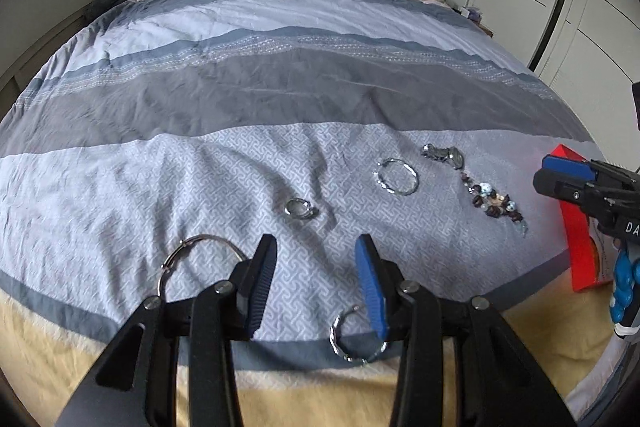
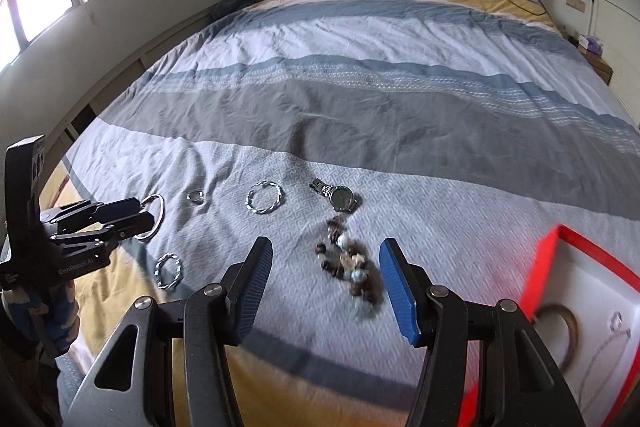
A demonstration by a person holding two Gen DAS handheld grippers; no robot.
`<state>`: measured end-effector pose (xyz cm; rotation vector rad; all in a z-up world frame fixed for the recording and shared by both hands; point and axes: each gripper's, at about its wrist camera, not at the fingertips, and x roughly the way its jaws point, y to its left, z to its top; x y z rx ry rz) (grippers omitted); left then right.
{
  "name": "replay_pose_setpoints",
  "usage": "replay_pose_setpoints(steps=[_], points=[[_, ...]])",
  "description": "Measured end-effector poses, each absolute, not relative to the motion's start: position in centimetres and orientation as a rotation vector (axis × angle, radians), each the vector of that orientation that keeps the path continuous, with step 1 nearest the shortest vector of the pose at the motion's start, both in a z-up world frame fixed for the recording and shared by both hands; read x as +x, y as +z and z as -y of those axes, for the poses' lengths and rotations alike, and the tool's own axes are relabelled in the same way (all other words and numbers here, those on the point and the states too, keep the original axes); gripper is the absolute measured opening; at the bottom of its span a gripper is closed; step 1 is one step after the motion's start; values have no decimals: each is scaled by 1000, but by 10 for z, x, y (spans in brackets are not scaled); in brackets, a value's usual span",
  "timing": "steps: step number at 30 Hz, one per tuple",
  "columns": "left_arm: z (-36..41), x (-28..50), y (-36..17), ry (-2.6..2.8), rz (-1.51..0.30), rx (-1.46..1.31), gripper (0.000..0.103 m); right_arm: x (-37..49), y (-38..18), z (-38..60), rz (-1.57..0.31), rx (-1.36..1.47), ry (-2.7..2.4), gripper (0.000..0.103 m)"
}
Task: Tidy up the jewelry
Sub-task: 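Lower the left tool onto a small silver ring while the right tool approaches the silver watch, then close the left tool on the silver ring while the right tool grasps the silver watch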
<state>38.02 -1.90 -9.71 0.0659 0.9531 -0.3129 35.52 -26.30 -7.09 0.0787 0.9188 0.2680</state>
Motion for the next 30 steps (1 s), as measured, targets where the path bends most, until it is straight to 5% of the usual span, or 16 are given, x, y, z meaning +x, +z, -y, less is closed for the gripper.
replay_pose_setpoints(steps=[16, 26, 30], points=[[31, 424, -140, -295, -1010, 122, 28, 441, -132, 247, -1011, 46, 297, 55], [32, 427, -144, -293, -997, 148, 19, 461, -151, 239, -1038, -2, 307, 43], [33, 426, -144, -293, -989, 154, 18, 463, -154, 240, -1031, -1, 314, 27]])
